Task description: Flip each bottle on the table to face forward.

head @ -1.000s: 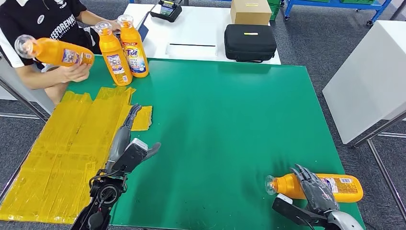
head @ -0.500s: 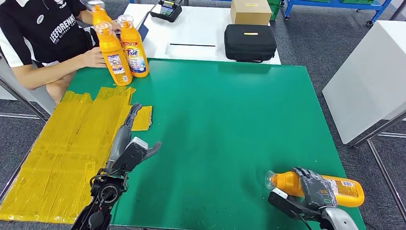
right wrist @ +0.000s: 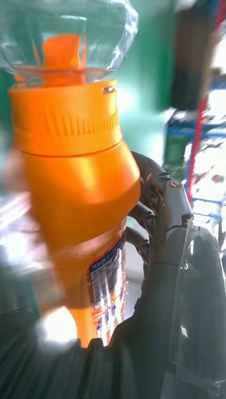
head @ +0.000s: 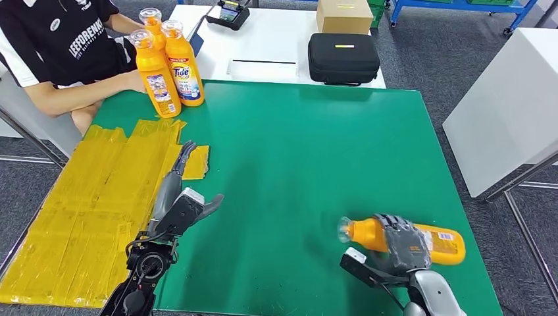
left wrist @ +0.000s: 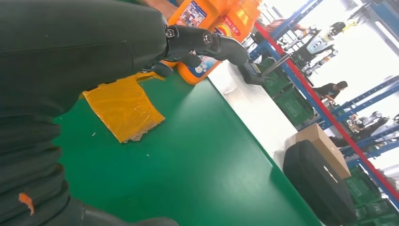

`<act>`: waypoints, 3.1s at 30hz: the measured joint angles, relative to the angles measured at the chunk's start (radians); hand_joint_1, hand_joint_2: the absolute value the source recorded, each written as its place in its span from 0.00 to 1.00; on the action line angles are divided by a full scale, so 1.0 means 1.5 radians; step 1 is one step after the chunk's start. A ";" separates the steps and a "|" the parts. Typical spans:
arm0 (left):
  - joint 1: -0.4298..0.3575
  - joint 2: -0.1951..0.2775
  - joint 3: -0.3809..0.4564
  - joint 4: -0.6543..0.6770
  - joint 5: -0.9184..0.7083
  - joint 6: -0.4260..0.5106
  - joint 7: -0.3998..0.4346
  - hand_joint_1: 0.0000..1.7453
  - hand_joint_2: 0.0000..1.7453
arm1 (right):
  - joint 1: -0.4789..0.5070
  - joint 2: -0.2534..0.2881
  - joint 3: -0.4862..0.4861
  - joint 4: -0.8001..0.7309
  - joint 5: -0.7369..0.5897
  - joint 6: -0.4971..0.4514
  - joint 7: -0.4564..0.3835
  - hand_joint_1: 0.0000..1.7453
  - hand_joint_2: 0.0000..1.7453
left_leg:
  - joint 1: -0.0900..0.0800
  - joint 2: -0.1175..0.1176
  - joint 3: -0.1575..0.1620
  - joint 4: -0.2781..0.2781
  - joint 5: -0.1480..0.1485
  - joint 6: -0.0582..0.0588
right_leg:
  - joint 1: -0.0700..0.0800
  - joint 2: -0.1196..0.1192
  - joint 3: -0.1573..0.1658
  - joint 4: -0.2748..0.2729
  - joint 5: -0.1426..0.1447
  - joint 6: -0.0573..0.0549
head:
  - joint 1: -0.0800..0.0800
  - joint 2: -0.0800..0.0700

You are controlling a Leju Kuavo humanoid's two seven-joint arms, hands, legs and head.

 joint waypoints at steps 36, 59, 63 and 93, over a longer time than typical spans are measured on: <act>-0.014 -0.015 -0.041 0.000 -0.005 0.015 -0.001 0.00 1.00 | -0.216 0.047 0.276 0.255 -0.018 -0.048 0.047 1.00 1.00 | 0.000 0.000 0.000 0.000 0.000 0.000 | 0.000 0.000 0.000 0.000 0.000 0.000 | 0.000 0.000; -0.014 -0.015 -0.045 0.002 0.007 0.015 0.012 0.00 1.00 | -0.270 0.051 0.332 0.350 -0.027 -0.080 0.064 0.00 1.00 | 0.000 0.000 0.003 0.000 0.001 0.000 | 0.000 0.000 0.002 0.000 0.000 0.000 | 0.000 0.000; -0.013 -0.015 -0.045 0.002 0.007 0.015 0.012 0.00 1.00 | -0.267 0.049 0.336 0.345 -0.028 -0.080 0.064 0.00 1.00 | 0.000 0.000 0.003 0.000 0.001 0.000 | 0.000 0.000 0.002 0.000 0.000 0.000 | 0.000 0.000; -0.001 -0.015 -0.019 0.018 0.021 0.047 0.024 0.00 1.00 | -0.164 -0.087 0.355 0.048 -0.057 0.029 0.070 0.00 1.00 | 0.000 -0.001 0.002 0.000 0.001 0.001 | 0.000 0.000 0.001 0.000 0.000 0.000 | 0.000 0.000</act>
